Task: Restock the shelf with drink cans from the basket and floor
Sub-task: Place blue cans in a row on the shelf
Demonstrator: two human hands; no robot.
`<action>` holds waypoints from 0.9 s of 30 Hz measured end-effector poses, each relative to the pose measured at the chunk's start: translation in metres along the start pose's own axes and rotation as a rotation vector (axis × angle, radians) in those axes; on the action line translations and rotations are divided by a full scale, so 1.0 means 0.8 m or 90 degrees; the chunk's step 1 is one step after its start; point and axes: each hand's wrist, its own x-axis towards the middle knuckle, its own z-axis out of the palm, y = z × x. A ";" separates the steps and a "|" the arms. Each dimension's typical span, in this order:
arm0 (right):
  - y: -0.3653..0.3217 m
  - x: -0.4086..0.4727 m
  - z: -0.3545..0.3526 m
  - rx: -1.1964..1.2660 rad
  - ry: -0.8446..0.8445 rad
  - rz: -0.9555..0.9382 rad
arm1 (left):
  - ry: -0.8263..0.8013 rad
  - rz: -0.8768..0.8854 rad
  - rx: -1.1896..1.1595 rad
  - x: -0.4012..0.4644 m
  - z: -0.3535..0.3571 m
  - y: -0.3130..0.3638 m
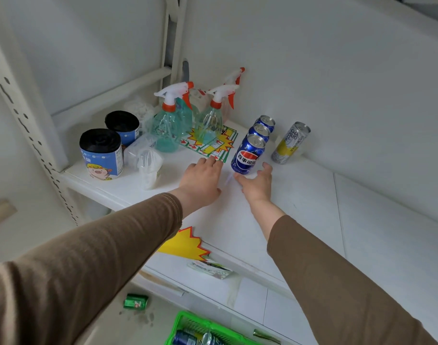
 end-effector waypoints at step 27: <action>0.314 -0.344 -0.172 -0.330 -0.170 -0.571 | 0.016 -0.043 0.039 -0.420 0.182 0.168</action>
